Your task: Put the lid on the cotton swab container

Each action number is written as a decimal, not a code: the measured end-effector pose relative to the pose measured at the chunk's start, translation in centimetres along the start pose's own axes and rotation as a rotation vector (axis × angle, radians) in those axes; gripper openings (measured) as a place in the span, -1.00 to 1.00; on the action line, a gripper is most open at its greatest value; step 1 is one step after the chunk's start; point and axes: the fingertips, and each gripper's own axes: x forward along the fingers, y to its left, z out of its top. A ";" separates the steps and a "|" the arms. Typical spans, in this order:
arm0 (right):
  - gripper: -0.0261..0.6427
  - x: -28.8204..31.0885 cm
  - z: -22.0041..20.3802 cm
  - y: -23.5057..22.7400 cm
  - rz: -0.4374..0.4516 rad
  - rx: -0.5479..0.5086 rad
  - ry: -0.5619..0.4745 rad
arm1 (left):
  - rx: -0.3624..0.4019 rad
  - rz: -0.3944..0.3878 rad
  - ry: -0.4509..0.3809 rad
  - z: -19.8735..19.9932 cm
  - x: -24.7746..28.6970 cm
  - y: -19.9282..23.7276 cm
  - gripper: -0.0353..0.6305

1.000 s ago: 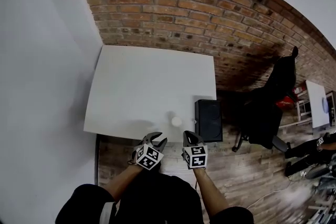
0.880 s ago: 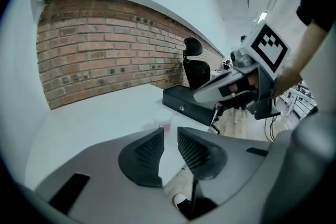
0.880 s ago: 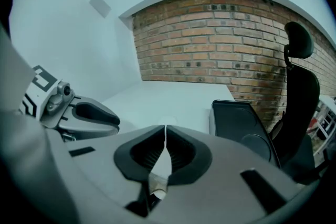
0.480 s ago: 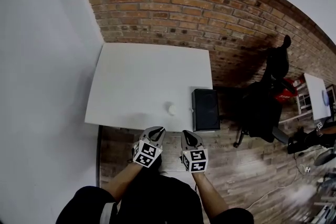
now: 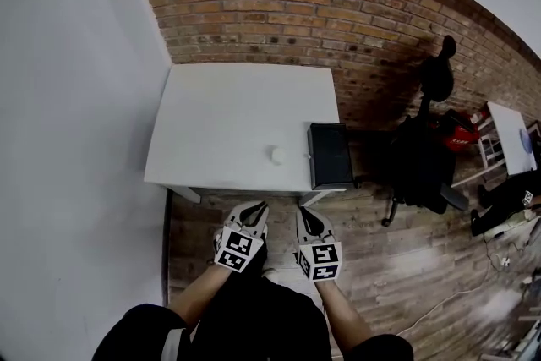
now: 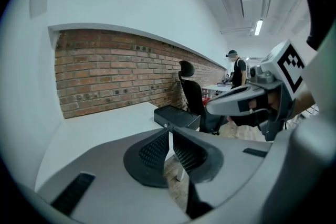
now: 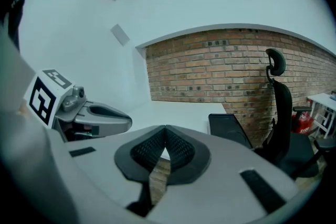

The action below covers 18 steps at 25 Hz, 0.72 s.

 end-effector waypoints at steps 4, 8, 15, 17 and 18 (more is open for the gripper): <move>-0.86 -2.8 -0.3 0.7 -0.006 -0.002 -0.032 | 0.001 0.016 -0.017 0.1 -2.4 -1.7 -0.79; -0.86 -5.0 -0.4 1.4 -0.010 0.002 -0.061 | 0.006 0.021 -0.018 -0.3 -4.3 -3.1 -0.79; -0.86 -7.1 -0.5 2.6 0.000 0.000 -0.086 | 0.021 0.019 -0.020 -0.6 -5.9 -4.4 -0.79; -0.86 -7.5 -0.6 3.0 0.006 -0.002 -0.087 | 0.021 0.019 -0.021 -0.7 -6.2 -4.7 -0.79; -0.86 -7.6 -0.7 3.2 0.009 -0.003 -0.087 | 0.020 0.020 -0.022 -0.8 -6.4 -4.8 -0.79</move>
